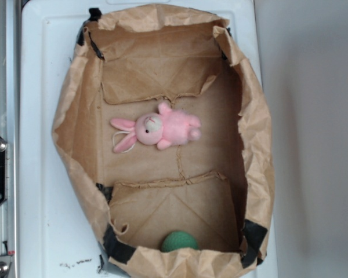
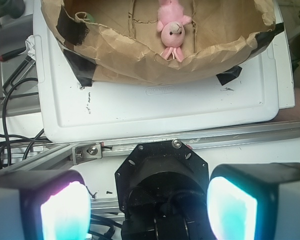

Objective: Grab the green ball.

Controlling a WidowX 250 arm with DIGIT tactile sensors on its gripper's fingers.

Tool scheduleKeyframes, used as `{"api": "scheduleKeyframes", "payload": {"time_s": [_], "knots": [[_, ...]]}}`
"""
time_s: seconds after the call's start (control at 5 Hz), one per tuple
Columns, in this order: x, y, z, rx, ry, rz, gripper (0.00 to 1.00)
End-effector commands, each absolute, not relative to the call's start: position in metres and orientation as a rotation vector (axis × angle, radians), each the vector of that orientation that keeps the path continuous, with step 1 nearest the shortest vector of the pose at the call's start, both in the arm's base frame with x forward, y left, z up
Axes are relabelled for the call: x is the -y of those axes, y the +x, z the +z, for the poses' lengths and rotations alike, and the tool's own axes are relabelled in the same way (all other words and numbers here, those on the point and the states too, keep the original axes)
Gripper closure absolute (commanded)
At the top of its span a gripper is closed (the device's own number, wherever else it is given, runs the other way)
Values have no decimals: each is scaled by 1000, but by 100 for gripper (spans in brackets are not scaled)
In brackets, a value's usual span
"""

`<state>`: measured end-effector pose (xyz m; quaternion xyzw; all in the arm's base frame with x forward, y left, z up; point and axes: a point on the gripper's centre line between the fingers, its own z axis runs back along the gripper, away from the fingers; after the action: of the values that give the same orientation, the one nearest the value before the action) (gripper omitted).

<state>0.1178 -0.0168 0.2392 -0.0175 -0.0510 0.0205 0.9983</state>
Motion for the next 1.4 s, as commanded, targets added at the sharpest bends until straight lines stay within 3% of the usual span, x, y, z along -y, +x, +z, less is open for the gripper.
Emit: {"api": "scheduleKeyframes", "payload": {"time_s": [0.0, 0.2, 0.4, 0.6, 1.2], "knots": [[17, 118, 239, 102, -35, 41, 0], [29, 147, 231, 117, -8, 97, 0], [39, 168, 222, 184, 19, 91, 0], [39, 192, 217, 195, 13, 97, 0], [1, 253, 190, 156, 15, 105, 0]]}}
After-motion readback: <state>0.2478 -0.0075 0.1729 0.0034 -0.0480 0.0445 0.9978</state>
